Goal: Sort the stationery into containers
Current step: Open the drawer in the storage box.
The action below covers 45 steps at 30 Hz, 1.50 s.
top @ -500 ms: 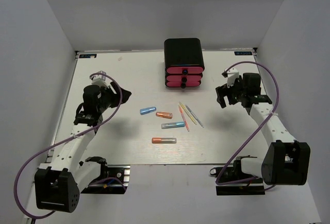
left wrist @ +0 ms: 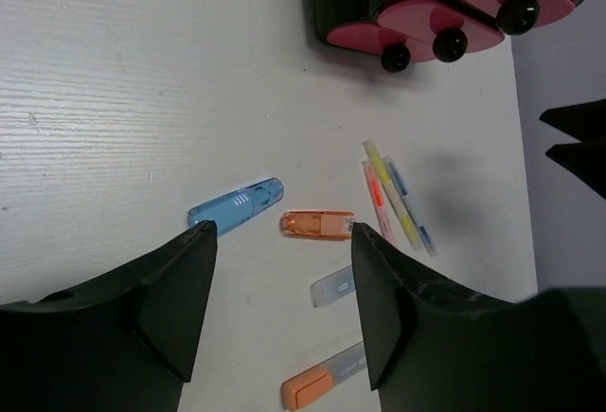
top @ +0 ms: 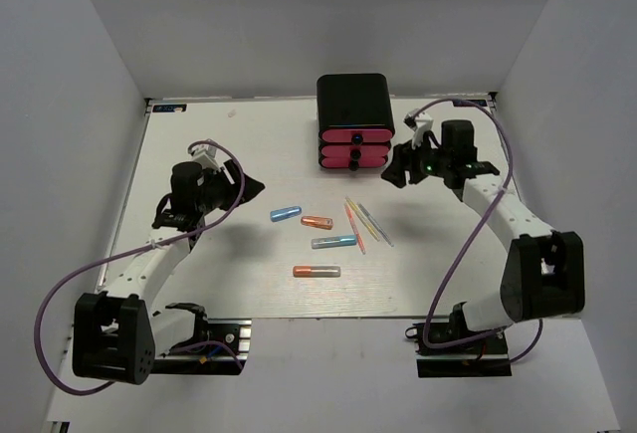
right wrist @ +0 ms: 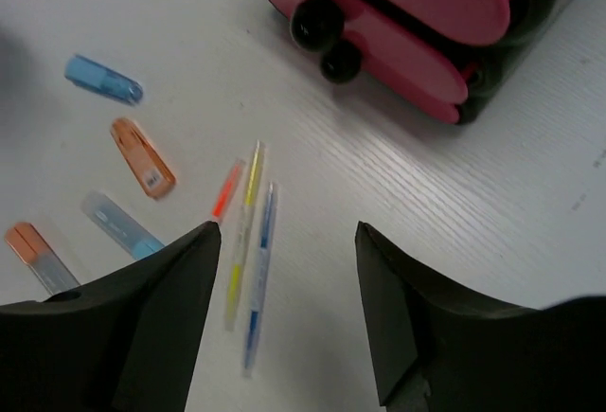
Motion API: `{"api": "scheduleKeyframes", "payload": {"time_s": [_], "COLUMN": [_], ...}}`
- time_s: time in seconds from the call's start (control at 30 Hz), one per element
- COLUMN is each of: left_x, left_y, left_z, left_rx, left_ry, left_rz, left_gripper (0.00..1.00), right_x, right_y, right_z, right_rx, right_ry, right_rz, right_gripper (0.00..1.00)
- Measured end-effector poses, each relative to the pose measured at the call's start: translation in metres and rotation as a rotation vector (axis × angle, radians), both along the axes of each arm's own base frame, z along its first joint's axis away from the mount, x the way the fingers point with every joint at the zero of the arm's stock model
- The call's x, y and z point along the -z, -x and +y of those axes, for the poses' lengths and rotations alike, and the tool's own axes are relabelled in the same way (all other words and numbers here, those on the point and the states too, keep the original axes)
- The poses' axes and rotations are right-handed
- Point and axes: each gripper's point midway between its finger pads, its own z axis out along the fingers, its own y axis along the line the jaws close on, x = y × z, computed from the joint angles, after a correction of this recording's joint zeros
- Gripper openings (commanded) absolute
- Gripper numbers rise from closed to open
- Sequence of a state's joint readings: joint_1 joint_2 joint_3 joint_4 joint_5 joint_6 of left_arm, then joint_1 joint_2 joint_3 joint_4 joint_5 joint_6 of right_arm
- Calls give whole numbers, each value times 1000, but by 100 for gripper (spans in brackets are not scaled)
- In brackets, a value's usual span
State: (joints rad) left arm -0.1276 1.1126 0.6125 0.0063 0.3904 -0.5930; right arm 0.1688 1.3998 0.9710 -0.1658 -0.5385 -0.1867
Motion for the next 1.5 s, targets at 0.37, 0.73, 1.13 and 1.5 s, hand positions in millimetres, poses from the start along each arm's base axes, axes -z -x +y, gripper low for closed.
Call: {"api": "scheduleKeyframes", "payload": {"time_s": [0.37, 0.73, 1.13, 1.5], "left_x": [13, 19, 24, 52], "left_y": [-1, -3, -4, -8], "left_z": [-2, -5, -17, -44], "left_rx": [7, 9, 17, 55], "left_ry": [5, 12, 44, 37], "left_rz": [44, 65, 90, 194], "left_gripper": [73, 73, 75, 73], "right_x": [-27, -21, -4, -1], "right_y": [-69, -97, -100, -54], "right_z": [73, 92, 92, 83], "right_rx": [121, 298, 380, 353], "right_ry": [-219, -262, -246, -249], "right_rz": [140, 235, 282, 301], "right_gripper": [71, 63, 27, 27]}}
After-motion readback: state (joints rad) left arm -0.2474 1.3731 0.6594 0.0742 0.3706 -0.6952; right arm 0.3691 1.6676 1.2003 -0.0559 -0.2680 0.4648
